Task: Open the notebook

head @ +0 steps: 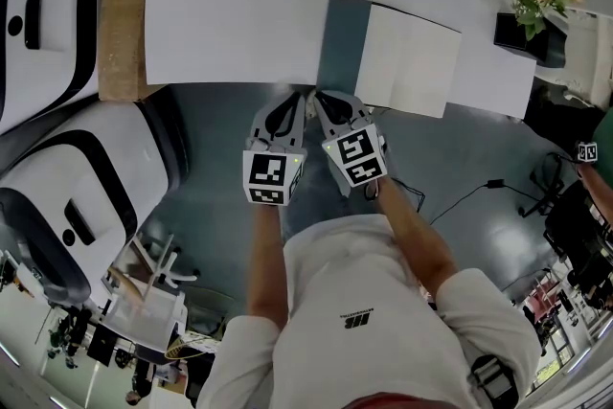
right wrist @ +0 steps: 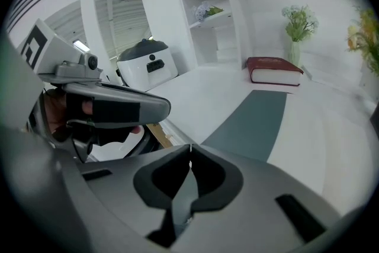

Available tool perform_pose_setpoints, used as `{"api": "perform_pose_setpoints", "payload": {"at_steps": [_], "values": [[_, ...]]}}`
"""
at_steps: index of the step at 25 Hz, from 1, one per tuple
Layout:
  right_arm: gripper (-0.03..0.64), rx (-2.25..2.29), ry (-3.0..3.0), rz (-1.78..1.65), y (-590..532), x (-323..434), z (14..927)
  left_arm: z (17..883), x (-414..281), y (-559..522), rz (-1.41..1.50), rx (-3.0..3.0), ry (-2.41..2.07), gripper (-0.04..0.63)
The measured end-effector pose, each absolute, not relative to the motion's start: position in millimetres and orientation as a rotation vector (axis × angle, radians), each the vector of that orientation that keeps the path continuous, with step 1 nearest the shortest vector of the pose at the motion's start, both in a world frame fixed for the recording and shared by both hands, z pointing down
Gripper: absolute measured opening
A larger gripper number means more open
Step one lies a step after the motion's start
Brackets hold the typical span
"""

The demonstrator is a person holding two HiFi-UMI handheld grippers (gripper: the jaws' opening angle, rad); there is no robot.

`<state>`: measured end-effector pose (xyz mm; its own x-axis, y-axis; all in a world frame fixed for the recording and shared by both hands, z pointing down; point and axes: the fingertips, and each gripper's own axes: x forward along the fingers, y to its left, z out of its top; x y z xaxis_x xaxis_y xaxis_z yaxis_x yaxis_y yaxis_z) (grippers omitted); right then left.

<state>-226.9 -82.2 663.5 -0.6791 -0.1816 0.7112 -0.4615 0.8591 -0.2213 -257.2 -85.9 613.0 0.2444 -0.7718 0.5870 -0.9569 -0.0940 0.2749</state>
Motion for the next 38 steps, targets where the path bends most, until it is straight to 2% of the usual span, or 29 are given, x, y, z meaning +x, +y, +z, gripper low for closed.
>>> {"api": "perform_pose_setpoints", "payload": {"at_steps": [8, 18, 38], "values": [[0.003, 0.465, -2.336, 0.499, -82, -228, 660, 612, -255, -84, 0.393, 1.913, -1.575, 0.000], [0.048, 0.538, -2.383, 0.439, -102, -222, 638, 601, -254, -85, 0.390, 1.935, -1.585, 0.000], [0.025, 0.843, -2.406, 0.317, -135, -146, 558, 553, -211, -106, 0.397, 2.112, -1.512, 0.000]]}}
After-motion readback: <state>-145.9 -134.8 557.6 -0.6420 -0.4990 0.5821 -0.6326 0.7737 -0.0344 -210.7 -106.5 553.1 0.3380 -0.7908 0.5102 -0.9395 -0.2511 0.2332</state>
